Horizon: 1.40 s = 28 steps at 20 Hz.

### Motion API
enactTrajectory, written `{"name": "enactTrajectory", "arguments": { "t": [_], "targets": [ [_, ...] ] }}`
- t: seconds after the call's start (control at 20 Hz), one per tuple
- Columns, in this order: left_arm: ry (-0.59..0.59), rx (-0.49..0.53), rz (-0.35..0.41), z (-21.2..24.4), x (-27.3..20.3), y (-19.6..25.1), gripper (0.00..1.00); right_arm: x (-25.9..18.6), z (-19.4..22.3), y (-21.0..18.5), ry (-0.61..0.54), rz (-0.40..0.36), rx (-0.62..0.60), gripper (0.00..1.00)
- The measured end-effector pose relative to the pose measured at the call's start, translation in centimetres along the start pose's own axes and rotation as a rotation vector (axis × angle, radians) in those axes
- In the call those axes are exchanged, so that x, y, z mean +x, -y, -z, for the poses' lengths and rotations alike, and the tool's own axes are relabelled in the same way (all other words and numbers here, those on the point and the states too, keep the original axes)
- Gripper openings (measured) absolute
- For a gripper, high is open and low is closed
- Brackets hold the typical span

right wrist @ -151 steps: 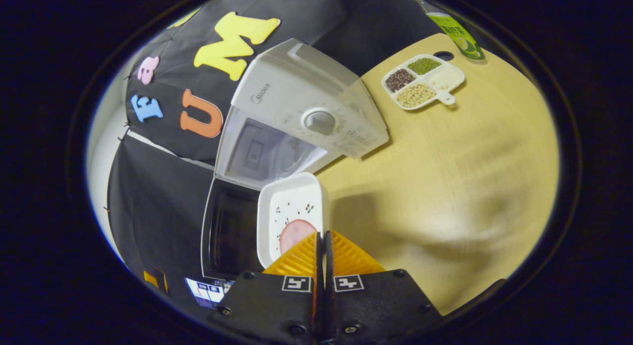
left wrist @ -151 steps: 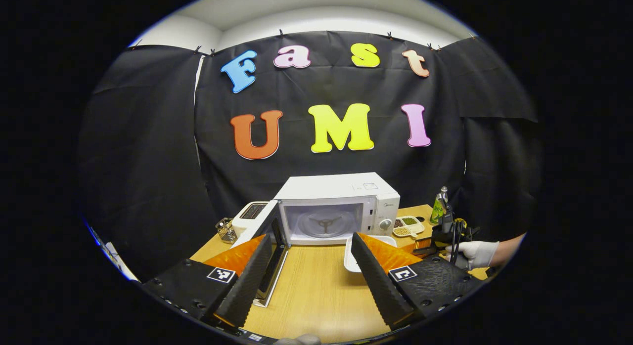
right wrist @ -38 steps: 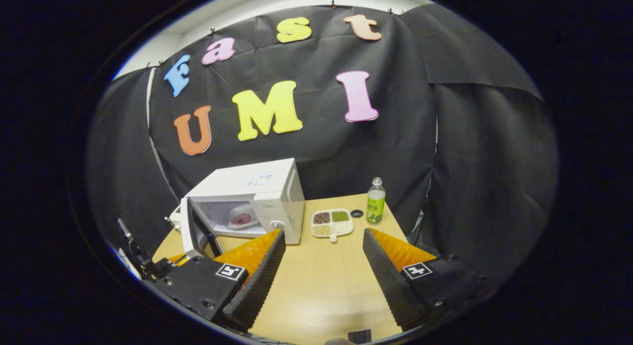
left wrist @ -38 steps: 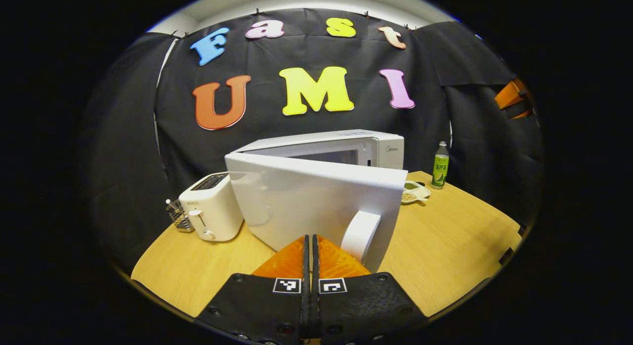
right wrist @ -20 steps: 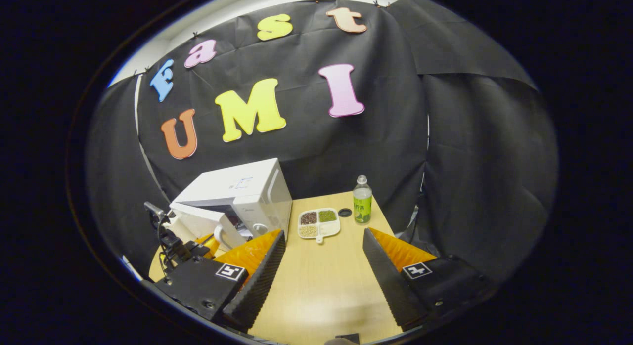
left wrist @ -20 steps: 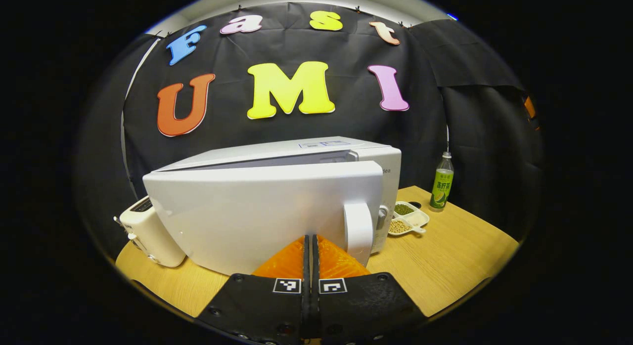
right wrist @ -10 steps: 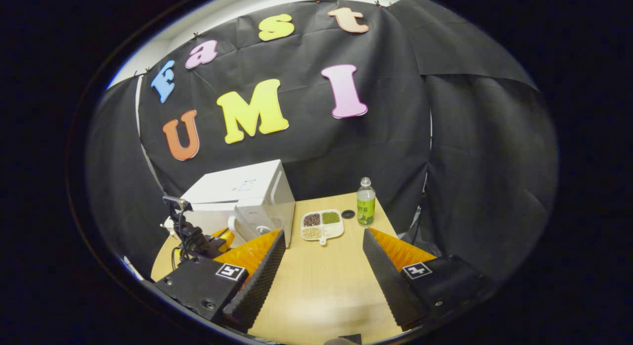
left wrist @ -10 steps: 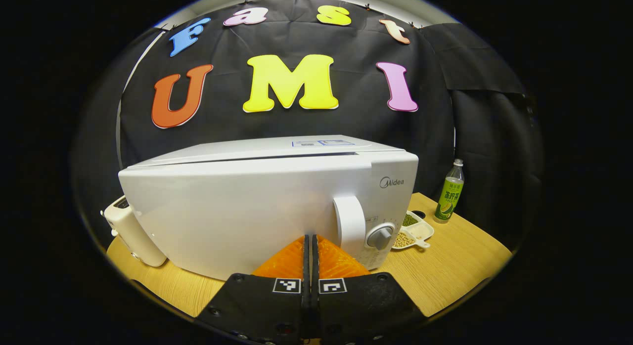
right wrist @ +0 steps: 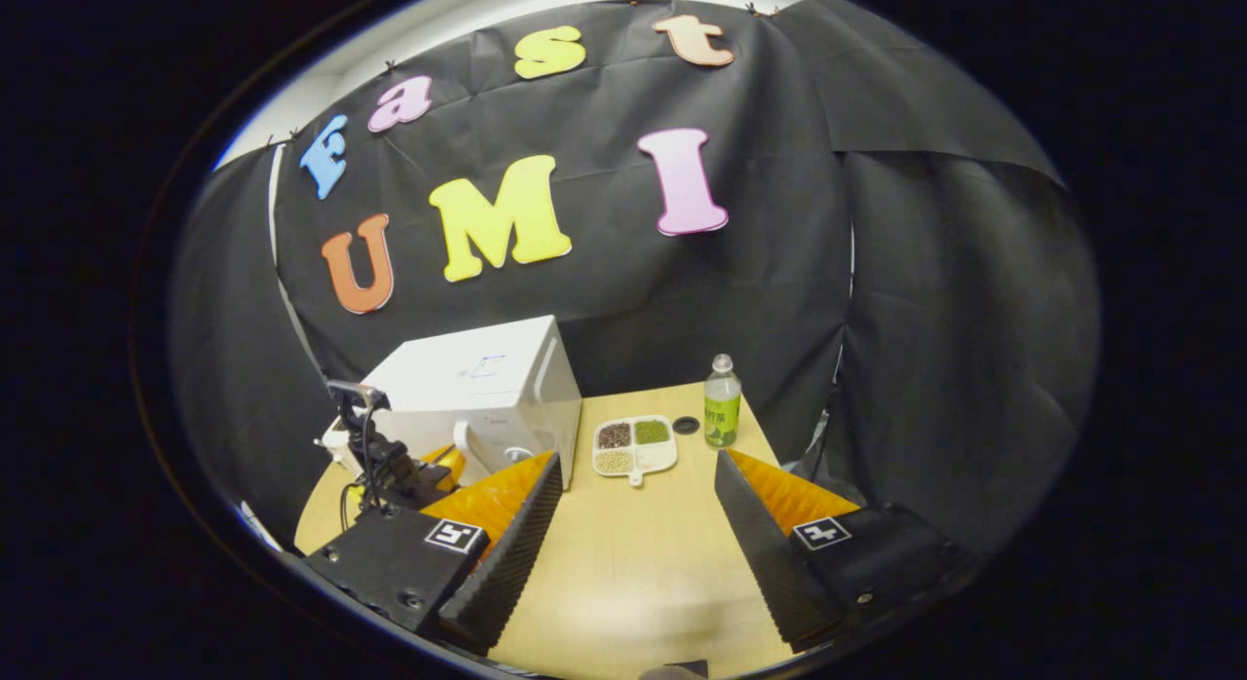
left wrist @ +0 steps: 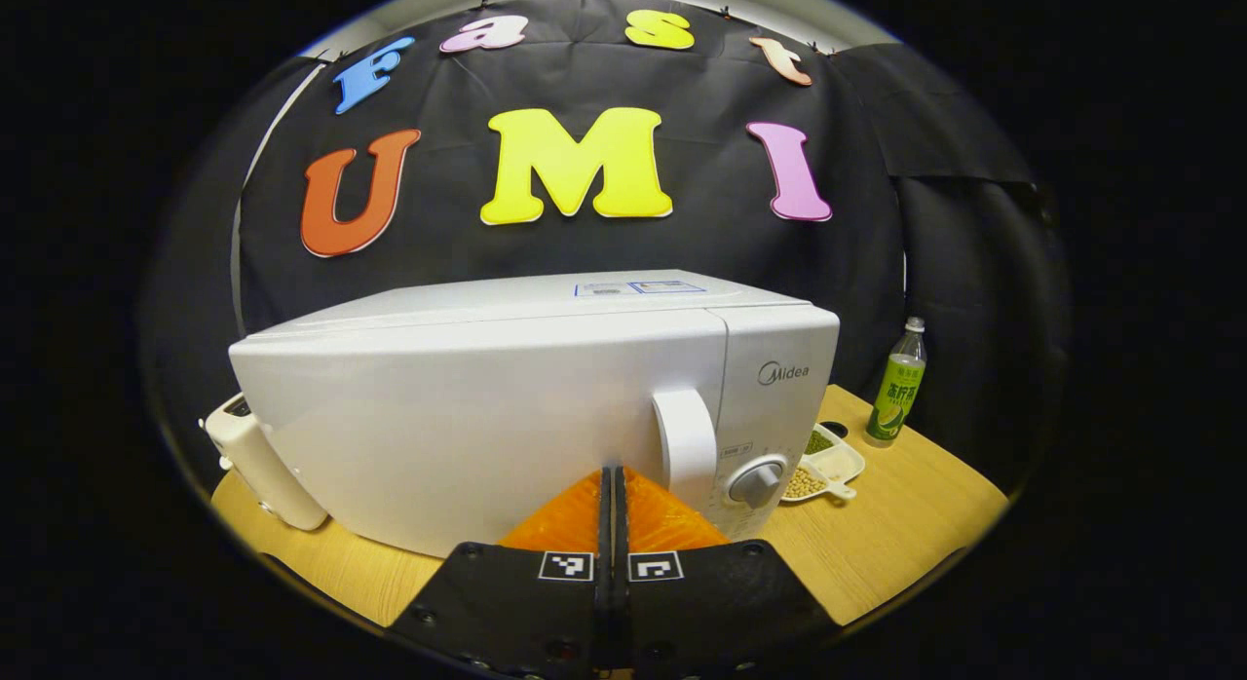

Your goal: Open the microwave oven with the left hand, put the food in, and close the microwave oven.

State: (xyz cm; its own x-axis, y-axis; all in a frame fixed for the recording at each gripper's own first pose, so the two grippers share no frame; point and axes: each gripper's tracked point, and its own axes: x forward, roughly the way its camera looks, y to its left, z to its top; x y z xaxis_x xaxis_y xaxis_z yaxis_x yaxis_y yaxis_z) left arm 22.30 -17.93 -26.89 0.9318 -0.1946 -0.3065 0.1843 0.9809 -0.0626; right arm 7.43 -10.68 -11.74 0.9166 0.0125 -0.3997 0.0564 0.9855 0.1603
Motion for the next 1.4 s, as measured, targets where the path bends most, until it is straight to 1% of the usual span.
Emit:
{"name": "enactTrajectory", "arguments": {
  "t": [0.05, 0.15, 0.2, 0.25, 0.35, 0.4, 0.45, 0.55, 0.65, 0.8, 0.85, 0.9, 0.95, 1.05, 1.1, 1.15, 1.2, 1.3, 1.35, 1.4],
  "targets": [
    [0.009, -0.01, -0.006, -0.2, -0.3, -0.1, 0.0, -0.1, -0.2, 0.2, 0.006, 0.006, -0.007, 0.91],
    [-0.048, 0.005, -0.001, 1.1, -0.6, 0.0, 0.0, -0.4, -0.5, 0.3, 0.016, 0.017, -0.016, 0.91],
    [-0.047, 0.023, -0.012, 1.0, -1.0, -0.2, 0.1, -0.5, -0.7, 0.2, 0.024, 0.017, -0.018, 0.91],
    [-0.022, 0.035, -0.007, 0.3, -1.6, -0.2, 0.0, -0.7, -1.1, 0.1, 0.042, 0.018, -0.017, 0.91],
    [0.026, 0.048, 0.036, -1.3, -3.3, 0.3, 0.0, -0.8, -1.1, -0.2, 0.054, 0.023, -0.022, 0.91],
    [0.026, 0.061, 0.047, -1.7, -4.2, 0.3, 0.05, -1.0, -1.3, -0.4, 0.063, 0.024, -0.022, 0.91],
    [0.015, 0.082, 0.046, -1.7, -5.1, 0.1, 0.36, -1.2, -1.4, -0.6, 0.07, 0.023, -0.025, 0.91],
    [0.045, 0.144, -0.009, -2.7, -6.9, -1.7, 0.97, -1.5, -1.6, -1.0, 0.092, 0.032, -0.051, 0.91],
    [0.063, 0.168, -0.018, -3.8, -9.2, -2.3, 0.96, -1.7, -1.7, -1.4, 0.108, 0.044, -0.076, 0.91],
    [0.089, 0.148, -0.026, -5.5, -12.9, -3.0, 0.96, -2.4, -1.8, -3.0, 0.137, 0.041, -0.094, 0.91],
    [0.086, 0.133, -0.016, -5.8, -14.2, -3.0, 0.96, -2.6, -1.8, -3.3, 0.15, 0.045, -0.099, 1.0],
    [0.092, 0.124, -0.016, -6.4, -15.8, -3.1, 0.96, -2.9, -1.4, -3.9, 0.155, 0.045, -0.108, 0.91],
    [0.099, 0.119, -0.018, -6.9, -17.4, -3.4, 0.96, -3.2, -0.9, -4.7, 0.158, 0.046, -0.117, 1.0],
    [0.12, 0.102, -0.012, -8.2, -20.7, -4.0, 0.96, -4.0, -0.5, -6.3, 0.176, 0.036, -0.138, 1.0],
    [0.129, 0.087, -0.015, -8.8, -22.1, -4.6, 0.96, -4.3, -0.4, -7.1, 0.185, 0.03, -0.145, 0.91],
    [0.131, 0.072, -0.014, -9.3, -23.5, -5.0, 0.96, -4.8, -0.3, -7.8, 0.198, 0.028, -0.153, 1.0],
    [0.144, 0.068, -0.012, -10.2, -24.9, -5.4, 0.96, -5.2, -0.2, -8.5, 0.21, 0.025, -0.157, 1.0],
    [0.19, 0.059, -0.073, -12.6, -27.7, -7.9, 0.96, -5.9, -0.1, -10.0, 0.225, 0.009, -0.147, 1.0],
    [0.206, 0.049, -0.095, -13.5, -28.8, -8.7, 0.96, -6.3, -0.1, -10.5, 0.232, 0.006, -0.144, 0.92],
    [0.218, 0.036, -0.111, -14.2, -29.7, -9.4, 0.96, -6.7, -0.2, -10.9, 0.242, 0.002, -0.143, 0.92]
  ]
}}
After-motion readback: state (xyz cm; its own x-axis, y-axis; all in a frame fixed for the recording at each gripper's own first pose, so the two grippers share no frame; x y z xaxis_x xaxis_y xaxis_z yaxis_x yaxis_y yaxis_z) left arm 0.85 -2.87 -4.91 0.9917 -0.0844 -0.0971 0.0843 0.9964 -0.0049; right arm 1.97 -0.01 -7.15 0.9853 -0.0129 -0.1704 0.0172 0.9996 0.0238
